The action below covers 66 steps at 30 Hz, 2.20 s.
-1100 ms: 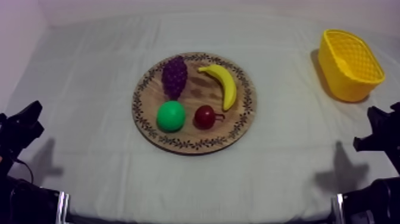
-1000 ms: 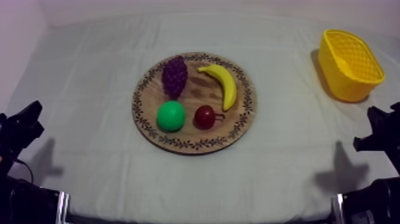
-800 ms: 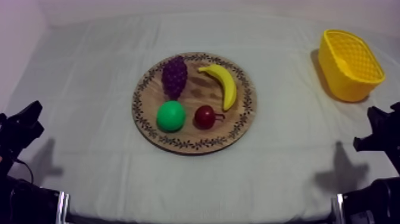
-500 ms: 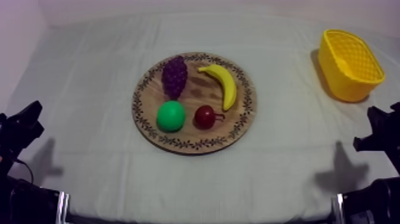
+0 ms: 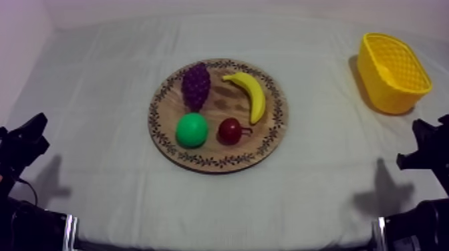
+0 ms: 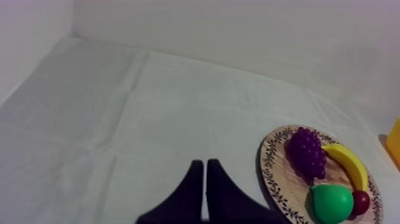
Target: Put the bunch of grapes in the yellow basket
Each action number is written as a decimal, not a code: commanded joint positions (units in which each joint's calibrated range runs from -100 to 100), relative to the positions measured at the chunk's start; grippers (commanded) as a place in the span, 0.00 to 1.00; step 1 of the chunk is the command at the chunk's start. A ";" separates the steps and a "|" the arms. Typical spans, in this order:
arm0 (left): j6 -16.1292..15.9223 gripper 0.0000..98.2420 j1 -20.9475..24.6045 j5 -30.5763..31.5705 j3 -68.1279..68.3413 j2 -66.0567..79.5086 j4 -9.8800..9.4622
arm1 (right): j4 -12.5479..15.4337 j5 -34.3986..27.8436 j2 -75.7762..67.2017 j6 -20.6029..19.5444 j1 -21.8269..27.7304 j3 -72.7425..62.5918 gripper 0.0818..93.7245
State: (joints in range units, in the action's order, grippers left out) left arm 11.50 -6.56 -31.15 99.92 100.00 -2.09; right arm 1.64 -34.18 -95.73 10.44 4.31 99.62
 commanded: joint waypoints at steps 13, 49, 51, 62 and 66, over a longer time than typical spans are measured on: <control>0.00 0.00 0.01 0.03 -0.04 0.00 0.01 | -0.04 0.09 -0.02 -1.25 -0.18 0.05 0.01; -0.03 0.00 0.01 0.03 -0.04 0.00 0.01 | -12.60 5.49 47.92 -10.80 -23.78 -42.84 0.01; -0.01 0.00 0.01 0.03 -0.04 0.00 0.01 | -13.29 4.66 51.52 -12.00 -25.36 -46.46 0.01; 0.00 0.00 0.01 0.03 -0.04 0.00 0.01 | -15.67 -5.94 71.23 -19.84 -34.29 -68.38 0.01; 0.00 0.00 0.01 0.03 -0.04 0.00 0.01 | -16.50 -11.31 78.32 -22.99 -36.58 -78.25 0.01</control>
State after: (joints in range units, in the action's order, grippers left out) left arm 11.50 -6.56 -31.15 99.92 100.00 -2.09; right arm -14.71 -43.09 -22.22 -10.63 -31.21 28.73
